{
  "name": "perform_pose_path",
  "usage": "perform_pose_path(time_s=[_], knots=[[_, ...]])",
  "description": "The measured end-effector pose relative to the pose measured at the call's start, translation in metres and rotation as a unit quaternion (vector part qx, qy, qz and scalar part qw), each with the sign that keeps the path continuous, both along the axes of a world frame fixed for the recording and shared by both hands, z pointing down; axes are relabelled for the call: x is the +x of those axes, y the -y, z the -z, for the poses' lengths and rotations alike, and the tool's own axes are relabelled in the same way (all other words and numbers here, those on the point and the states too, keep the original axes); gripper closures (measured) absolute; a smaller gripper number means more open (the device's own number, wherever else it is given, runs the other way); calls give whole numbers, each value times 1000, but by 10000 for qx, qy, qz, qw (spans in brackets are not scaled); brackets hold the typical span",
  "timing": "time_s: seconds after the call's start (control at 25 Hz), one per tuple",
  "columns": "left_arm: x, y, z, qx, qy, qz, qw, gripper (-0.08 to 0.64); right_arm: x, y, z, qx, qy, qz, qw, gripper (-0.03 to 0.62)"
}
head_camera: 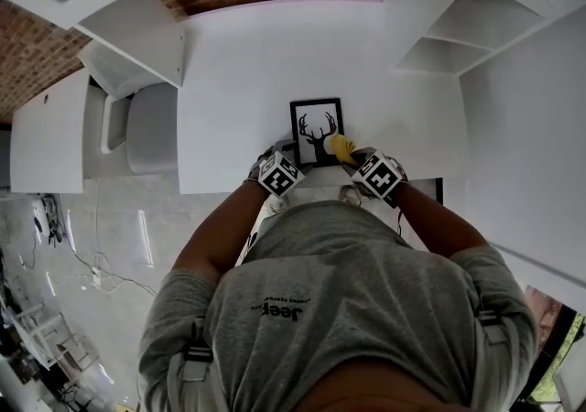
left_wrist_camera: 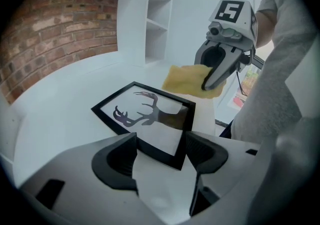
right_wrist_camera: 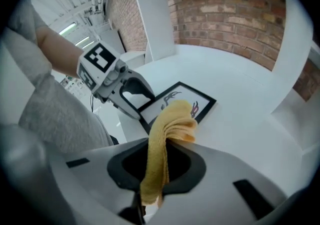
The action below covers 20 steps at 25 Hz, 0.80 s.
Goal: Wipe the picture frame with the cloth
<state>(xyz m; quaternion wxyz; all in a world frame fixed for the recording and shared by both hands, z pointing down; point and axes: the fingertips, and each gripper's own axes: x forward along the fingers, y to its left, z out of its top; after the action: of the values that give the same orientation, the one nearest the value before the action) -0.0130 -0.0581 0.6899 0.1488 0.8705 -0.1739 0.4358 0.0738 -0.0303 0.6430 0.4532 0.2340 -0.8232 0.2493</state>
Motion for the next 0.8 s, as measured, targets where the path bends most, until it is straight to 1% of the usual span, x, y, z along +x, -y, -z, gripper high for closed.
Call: perform_pose_path(time_s=[0.08,0.2,0.24,0.32,0.4,0.52,0.64,0.8], knots=[[3,0,7,-91,-169,41,9998,252,2,6,13,94,217,-116,9997,538],[8,9,37,-8,-670,300,9973,253,7,19,35,362,541,-273,9975,537],[7,14,50,58,-866,422,9953,255,10,25,45,449,661,-346,9962,538],[0,28,78,236,-1289,761,9885,298,19,39,67,626,907,-547,9924,537],[-14,44,109,418,-1734,1214,9764,351,32,53,92,843,1133,-754,9871,538],[-42,67,156,747,-2280,1811,9537,421,54,72,130,1222,1408,-1010,9773,537],[-74,82,194,1148,-2589,2235,9326,479,75,86,163,1561,1708,-1236,9650,537],[-111,88,237,1534,-3013,2672,9024,519,95,92,194,1896,2008,-1438,9503,538]])
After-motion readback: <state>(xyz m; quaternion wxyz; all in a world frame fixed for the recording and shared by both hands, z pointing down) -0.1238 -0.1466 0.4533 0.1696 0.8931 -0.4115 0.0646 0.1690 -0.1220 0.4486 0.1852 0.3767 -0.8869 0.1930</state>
